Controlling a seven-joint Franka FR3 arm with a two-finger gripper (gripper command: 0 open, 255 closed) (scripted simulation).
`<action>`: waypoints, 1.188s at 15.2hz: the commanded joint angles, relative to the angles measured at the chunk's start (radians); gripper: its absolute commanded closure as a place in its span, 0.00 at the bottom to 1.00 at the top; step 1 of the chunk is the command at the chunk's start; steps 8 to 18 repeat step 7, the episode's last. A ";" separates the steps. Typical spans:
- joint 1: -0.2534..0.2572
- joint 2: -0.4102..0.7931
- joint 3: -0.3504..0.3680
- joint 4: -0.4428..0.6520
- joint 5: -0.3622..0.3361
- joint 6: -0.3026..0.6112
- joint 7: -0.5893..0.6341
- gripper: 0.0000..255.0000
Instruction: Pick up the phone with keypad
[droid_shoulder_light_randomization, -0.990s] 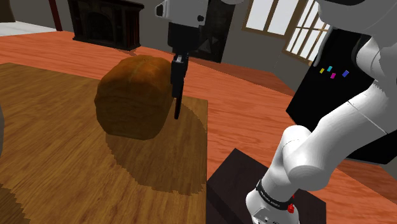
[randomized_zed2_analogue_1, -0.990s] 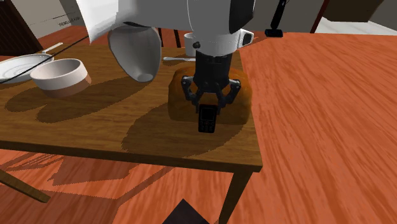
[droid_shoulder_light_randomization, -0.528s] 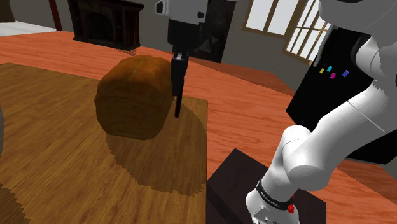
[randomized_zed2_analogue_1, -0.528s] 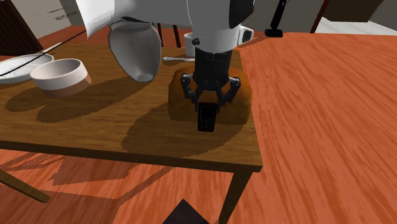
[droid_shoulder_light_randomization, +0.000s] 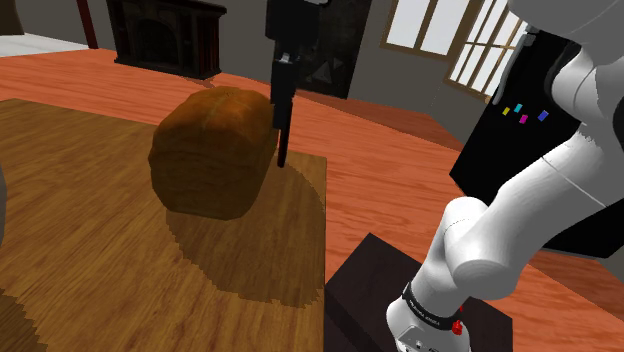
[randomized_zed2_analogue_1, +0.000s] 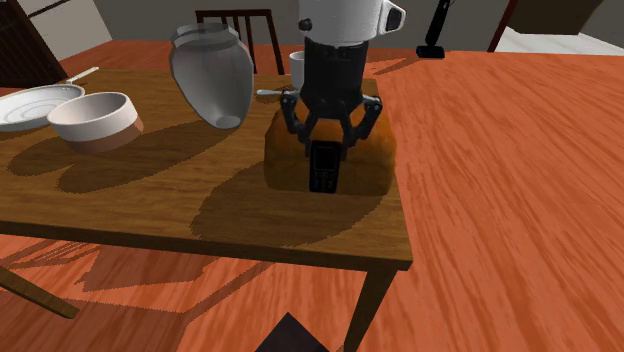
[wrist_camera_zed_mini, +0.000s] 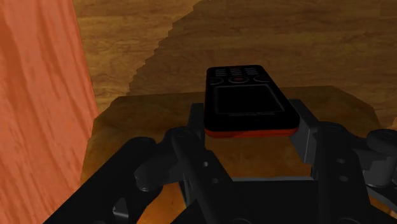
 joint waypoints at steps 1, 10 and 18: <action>-0.002 0.012 -0.002 0.039 -0.003 -0.028 0.000 1.00; -0.003 0.038 -0.001 0.124 -0.007 -0.086 0.007 1.00; -0.003 0.038 -0.001 0.124 -0.007 -0.086 0.007 1.00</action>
